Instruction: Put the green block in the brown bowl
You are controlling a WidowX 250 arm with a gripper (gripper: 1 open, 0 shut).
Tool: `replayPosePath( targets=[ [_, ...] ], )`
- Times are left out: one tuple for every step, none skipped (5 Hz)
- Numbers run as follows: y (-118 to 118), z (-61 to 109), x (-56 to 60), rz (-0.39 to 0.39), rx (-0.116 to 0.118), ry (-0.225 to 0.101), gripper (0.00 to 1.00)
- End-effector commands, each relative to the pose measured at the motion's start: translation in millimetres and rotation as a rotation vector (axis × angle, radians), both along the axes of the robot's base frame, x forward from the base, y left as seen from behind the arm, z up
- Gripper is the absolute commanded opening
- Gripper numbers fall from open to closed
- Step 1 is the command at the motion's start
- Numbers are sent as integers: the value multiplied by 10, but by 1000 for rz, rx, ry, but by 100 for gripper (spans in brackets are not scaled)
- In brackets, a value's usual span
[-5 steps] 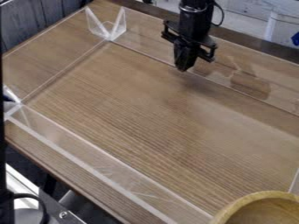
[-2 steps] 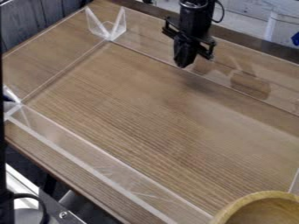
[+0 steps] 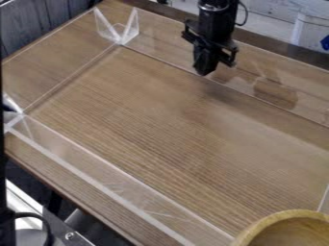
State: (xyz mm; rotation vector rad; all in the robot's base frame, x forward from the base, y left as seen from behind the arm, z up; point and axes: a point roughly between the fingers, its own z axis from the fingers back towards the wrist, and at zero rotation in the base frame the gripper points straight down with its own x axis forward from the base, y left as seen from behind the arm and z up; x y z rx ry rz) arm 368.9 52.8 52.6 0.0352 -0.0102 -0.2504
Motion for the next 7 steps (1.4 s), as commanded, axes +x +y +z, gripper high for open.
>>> replayPosePath(
  targets=[
    [100, 457, 55, -11, 30, -149, 0],
    [141, 339, 46, -35, 61, -156, 0],
    [169, 241, 61, -62, 90, -166, 0],
    [136, 343, 60, -68, 63, -168, 0],
    [111, 458, 104, -72, 38, -172, 0],
    [121, 466, 99, -114, 64, -194, 0],
    [127, 582, 68, -130, 46, -193, 0]
  ],
)
